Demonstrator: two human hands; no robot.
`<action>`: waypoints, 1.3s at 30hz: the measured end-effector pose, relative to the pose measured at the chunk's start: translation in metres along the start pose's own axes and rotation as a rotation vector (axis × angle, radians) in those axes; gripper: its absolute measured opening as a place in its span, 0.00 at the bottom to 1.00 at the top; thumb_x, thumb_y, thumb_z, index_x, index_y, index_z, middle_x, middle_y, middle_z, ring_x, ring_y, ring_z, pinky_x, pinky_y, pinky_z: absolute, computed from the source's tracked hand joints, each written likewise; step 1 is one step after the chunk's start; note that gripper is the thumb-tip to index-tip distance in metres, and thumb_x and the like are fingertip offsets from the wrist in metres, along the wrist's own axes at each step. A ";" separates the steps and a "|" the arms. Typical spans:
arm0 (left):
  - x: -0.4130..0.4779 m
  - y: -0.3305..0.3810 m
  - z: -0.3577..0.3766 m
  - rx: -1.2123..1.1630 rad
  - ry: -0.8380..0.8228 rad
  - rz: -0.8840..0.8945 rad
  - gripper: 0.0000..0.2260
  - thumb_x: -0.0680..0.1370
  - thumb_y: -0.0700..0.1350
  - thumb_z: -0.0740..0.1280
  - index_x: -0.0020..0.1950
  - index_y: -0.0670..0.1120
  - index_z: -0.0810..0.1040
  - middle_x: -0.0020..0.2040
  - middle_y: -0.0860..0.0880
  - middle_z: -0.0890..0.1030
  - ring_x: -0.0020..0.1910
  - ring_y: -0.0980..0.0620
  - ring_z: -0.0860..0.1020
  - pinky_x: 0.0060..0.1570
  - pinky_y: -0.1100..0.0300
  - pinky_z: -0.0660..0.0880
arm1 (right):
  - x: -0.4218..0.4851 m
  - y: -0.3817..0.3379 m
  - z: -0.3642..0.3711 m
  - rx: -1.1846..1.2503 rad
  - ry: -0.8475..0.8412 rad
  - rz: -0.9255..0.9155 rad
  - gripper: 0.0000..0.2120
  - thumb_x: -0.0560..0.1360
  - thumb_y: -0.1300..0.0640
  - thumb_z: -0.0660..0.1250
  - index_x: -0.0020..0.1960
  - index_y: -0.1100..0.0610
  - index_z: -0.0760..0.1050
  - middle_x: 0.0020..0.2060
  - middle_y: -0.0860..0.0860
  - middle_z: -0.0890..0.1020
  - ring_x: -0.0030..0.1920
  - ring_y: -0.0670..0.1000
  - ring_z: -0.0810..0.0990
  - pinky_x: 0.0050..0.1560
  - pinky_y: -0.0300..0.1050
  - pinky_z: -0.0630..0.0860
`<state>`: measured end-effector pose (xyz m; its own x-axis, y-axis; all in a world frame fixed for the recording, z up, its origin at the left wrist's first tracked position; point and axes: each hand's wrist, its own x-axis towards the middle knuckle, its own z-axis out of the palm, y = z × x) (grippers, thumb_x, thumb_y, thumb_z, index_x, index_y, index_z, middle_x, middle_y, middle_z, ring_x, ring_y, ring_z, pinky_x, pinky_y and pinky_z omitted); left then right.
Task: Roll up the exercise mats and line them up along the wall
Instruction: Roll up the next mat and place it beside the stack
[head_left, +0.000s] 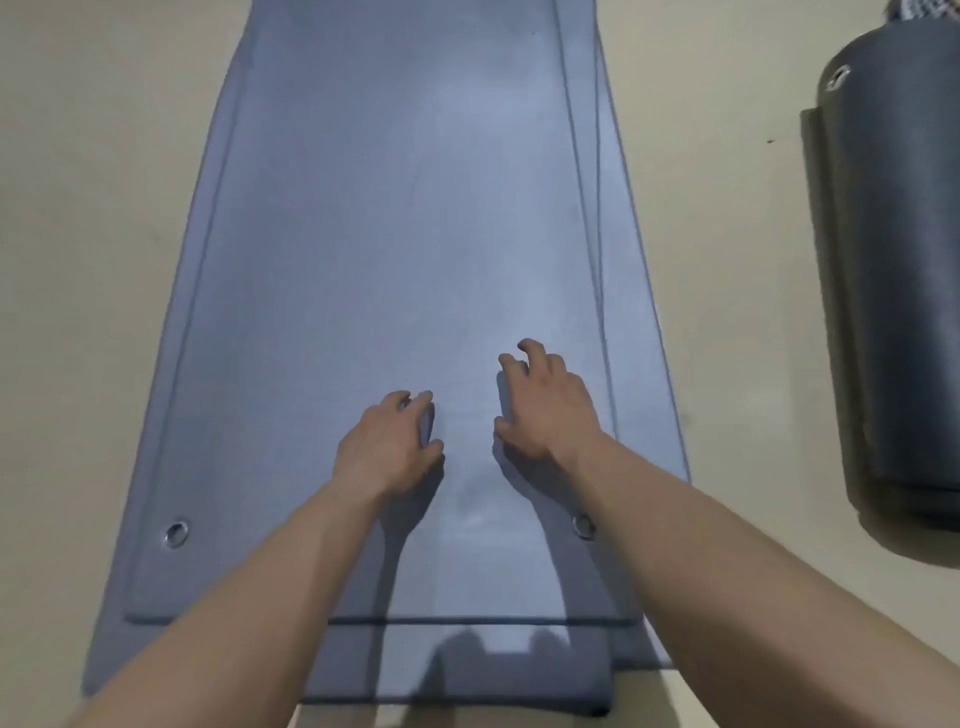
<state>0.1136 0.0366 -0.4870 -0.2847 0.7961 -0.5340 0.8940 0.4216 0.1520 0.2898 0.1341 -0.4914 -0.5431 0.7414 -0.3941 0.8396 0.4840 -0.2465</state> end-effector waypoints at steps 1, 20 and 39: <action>-0.014 -0.025 0.005 -0.004 -0.016 -0.013 0.23 0.79 0.54 0.66 0.73 0.51 0.70 0.74 0.50 0.69 0.69 0.45 0.71 0.58 0.48 0.76 | -0.002 -0.015 0.011 -0.026 -0.055 -0.041 0.30 0.77 0.45 0.68 0.74 0.54 0.64 0.77 0.54 0.58 0.70 0.59 0.66 0.58 0.53 0.71; -0.083 -0.184 0.070 0.451 -0.001 0.595 0.46 0.63 0.69 0.73 0.76 0.55 0.60 0.78 0.46 0.57 0.72 0.40 0.63 0.61 0.46 0.74 | -0.102 -0.106 0.101 -0.575 -0.112 -0.235 0.55 0.66 0.21 0.65 0.73 0.62 0.59 0.66 0.60 0.67 0.56 0.61 0.71 0.43 0.53 0.68; -0.080 -0.177 0.019 0.246 0.336 0.380 0.13 0.87 0.55 0.50 0.63 0.54 0.72 0.47 0.42 0.82 0.40 0.39 0.77 0.38 0.51 0.68 | -0.099 -0.121 0.076 -0.356 0.583 -0.402 0.07 0.79 0.53 0.66 0.46 0.56 0.76 0.33 0.54 0.78 0.34 0.58 0.75 0.41 0.50 0.57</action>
<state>-0.0155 -0.1098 -0.4867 0.0145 0.9836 -0.1797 0.9981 -0.0034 0.0619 0.2428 -0.0333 -0.4898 -0.8037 0.5543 0.2165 0.5784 0.8132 0.0651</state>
